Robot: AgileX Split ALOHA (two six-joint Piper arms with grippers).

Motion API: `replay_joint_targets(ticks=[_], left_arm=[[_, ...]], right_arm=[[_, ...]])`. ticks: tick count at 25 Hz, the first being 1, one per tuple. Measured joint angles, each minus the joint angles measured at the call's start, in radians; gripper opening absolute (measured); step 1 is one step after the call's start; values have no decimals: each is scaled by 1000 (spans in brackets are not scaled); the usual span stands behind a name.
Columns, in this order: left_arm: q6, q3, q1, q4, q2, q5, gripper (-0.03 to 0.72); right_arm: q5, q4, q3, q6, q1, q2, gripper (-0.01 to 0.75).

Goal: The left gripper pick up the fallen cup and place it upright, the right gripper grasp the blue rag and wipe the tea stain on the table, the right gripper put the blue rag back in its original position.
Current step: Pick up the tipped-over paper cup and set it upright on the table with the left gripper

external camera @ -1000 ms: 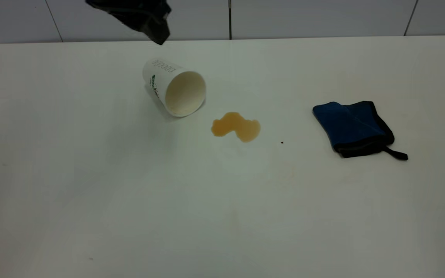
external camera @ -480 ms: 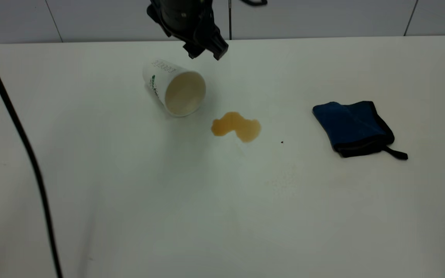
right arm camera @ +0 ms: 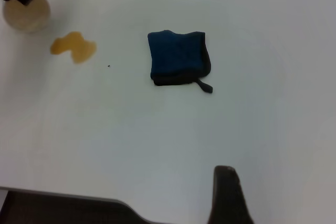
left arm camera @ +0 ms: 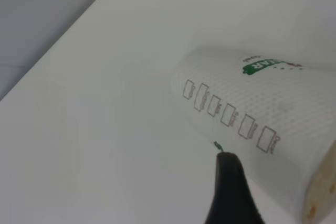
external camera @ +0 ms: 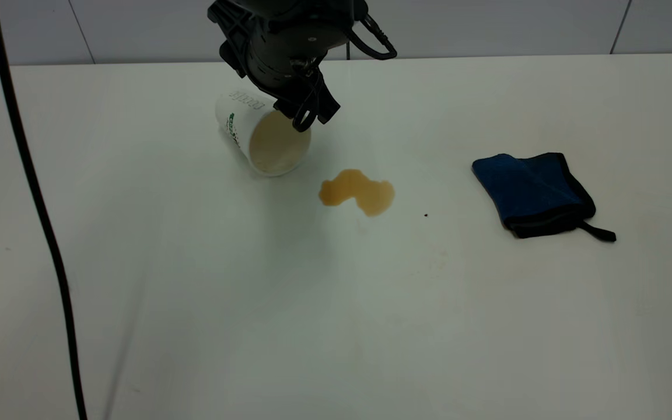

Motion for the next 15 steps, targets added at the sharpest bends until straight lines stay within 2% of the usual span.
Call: replay_joint_targets(ticks=[9, 15], left_arm=[[9, -5, -7, 3, 38, 56, 530], [10, -5, -7, 25, 75, 36, 530]], right_arm=[[0, 0, 0, 0, 0, 0, 545], [0, 0, 0, 0, 0, 0, 545]])
